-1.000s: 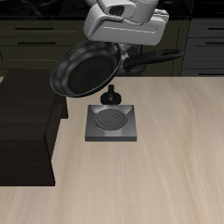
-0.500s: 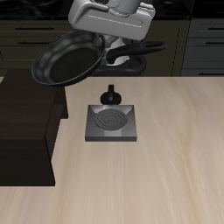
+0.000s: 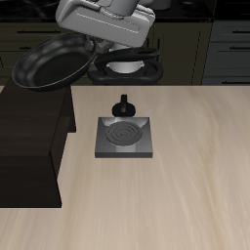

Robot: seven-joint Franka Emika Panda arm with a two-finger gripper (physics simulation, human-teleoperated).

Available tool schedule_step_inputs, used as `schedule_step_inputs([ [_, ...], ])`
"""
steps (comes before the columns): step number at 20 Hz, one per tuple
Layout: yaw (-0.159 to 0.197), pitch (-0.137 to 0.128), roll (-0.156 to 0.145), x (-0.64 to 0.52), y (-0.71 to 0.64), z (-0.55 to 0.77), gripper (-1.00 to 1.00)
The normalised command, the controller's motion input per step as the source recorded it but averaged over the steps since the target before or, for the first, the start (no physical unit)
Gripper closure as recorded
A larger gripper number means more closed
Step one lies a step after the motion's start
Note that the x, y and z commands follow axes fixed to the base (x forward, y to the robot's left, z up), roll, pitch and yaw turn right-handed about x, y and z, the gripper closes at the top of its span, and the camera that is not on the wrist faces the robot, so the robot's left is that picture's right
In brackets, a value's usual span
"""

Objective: Place the frypan on top of the shelf

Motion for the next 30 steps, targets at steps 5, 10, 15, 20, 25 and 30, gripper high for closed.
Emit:
schedule_step_inputs([
  [5,-0.051,-0.005,-0.043,0.06,-0.27,0.00,1.00],
  [10,-0.028,0.004,-0.047,0.06,-0.21,0.00,1.00],
  [15,-0.014,-0.003,-0.074,0.06,-0.35,0.02,1.00],
  [20,0.003,0.011,-0.055,0.07,-0.23,-0.06,1.00],
  [25,-0.011,0.021,-0.048,0.07,-0.24,-0.11,1.00],
  [30,0.003,0.021,-0.019,0.07,-0.08,-0.15,1.00],
])
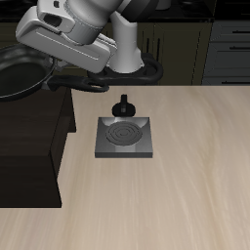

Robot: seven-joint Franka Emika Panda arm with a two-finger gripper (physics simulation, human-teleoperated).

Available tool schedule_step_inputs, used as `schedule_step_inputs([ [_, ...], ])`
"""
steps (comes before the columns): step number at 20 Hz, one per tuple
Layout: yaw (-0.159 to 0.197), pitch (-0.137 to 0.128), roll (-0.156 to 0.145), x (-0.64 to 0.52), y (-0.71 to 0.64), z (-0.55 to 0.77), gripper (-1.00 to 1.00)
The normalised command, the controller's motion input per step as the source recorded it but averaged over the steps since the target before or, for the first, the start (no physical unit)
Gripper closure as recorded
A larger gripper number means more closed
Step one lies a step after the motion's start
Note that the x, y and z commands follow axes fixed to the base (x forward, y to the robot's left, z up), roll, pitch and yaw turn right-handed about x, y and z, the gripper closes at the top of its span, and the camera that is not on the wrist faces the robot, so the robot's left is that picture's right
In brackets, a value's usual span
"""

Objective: Place the frypan on top of the shelf

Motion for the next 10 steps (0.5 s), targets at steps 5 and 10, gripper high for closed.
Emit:
schedule_step_inputs([
  [5,0.018,0.069,-0.044,0.15,-0.05,-0.35,1.00],
  [10,0.020,0.109,0.031,0.12,0.19,-0.48,1.00],
])
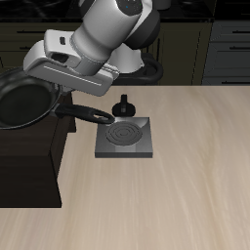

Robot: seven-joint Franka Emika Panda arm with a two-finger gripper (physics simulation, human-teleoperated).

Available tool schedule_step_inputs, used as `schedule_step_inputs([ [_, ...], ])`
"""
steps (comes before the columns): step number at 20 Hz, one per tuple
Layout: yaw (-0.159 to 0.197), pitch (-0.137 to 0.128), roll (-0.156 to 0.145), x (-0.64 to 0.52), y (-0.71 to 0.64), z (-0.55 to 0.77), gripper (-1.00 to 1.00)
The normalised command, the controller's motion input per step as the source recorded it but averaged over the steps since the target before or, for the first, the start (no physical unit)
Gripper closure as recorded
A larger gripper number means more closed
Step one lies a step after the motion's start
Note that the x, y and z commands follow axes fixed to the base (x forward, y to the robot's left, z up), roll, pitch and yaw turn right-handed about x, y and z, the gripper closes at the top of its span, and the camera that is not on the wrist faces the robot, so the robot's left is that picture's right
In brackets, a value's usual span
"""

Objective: Place the frypan on top of the shelf

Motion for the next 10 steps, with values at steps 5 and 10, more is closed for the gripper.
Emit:
schedule_step_inputs([
  [5,-0.011,0.111,-0.001,0.12,0.07,-0.31,1.00],
  [10,-0.001,0.070,-0.004,0.05,0.07,-0.21,-1.00],
])
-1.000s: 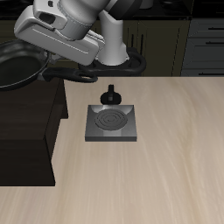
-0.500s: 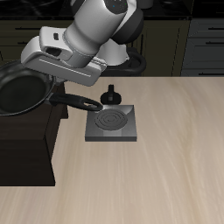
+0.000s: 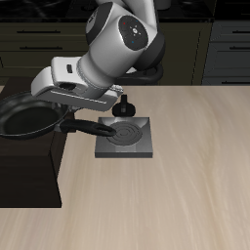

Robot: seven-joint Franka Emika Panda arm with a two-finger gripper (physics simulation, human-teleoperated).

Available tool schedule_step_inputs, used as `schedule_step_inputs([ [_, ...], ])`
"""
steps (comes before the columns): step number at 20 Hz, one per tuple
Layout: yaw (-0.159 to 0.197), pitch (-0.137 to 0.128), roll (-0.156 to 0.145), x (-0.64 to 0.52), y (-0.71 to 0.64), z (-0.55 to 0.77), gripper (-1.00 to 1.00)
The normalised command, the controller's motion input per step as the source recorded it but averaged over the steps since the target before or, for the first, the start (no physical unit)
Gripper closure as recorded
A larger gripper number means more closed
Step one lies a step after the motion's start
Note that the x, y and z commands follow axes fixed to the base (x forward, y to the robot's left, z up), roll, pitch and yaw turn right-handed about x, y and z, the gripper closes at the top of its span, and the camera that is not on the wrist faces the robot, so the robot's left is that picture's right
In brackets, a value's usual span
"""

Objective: Place the frypan on top of the shelf

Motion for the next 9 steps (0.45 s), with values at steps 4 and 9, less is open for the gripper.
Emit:
schedule_step_inputs([
  [4,-0.004,-0.002,0.012,-0.02,0.08,0.01,-1.00],
  [9,-0.019,-0.011,0.039,-0.11,0.19,0.07,-1.00],
])
